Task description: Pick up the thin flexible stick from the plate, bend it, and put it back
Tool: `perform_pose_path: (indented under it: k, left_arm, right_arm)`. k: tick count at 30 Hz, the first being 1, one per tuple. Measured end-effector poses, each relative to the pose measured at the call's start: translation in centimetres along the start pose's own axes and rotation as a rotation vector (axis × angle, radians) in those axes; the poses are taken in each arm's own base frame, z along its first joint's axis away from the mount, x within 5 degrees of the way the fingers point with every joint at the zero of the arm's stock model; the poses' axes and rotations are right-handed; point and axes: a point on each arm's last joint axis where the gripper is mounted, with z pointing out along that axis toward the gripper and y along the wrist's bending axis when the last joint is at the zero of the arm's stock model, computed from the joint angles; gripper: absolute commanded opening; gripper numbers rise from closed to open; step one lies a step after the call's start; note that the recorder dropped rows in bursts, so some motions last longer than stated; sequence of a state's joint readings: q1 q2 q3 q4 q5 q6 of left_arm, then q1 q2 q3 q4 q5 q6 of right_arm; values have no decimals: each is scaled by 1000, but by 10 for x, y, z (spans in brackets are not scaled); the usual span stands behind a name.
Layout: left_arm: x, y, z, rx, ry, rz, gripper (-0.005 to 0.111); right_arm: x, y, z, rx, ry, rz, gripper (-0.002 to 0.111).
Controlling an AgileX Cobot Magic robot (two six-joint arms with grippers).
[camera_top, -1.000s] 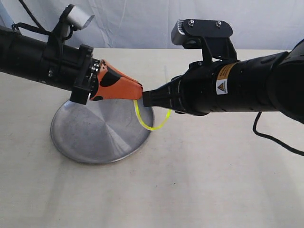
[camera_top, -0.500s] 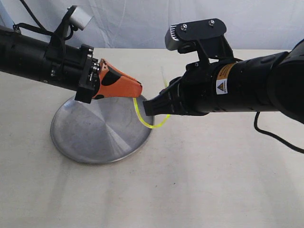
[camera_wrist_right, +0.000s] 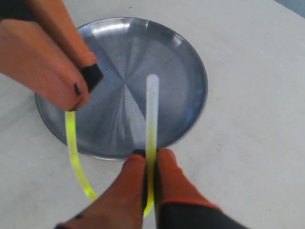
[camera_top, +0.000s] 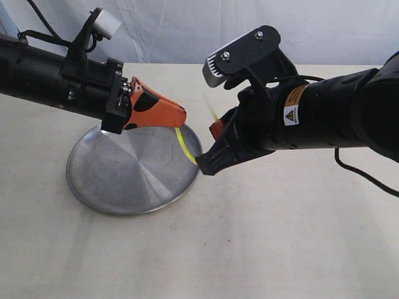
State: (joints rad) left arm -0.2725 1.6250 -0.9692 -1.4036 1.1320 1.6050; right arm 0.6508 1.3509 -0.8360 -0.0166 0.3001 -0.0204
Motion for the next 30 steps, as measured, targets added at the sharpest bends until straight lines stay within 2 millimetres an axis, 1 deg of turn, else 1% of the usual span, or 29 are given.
perform_pose_path:
  k: [7, 25, 30]
  left_arm:
    - [0, 0, 0, 0, 0, -3, 0]
    - [0, -2, 2, 7, 5, -3, 0]
    - [0, -2, 2, 7, 5, -3, 0]
  right_arm:
    - [3, 0, 0, -4, 29, -127, -1]
    - [6, 1, 0, -15, 64, -344, -1]
    - [6, 1, 0, -18, 63, -446, -1]
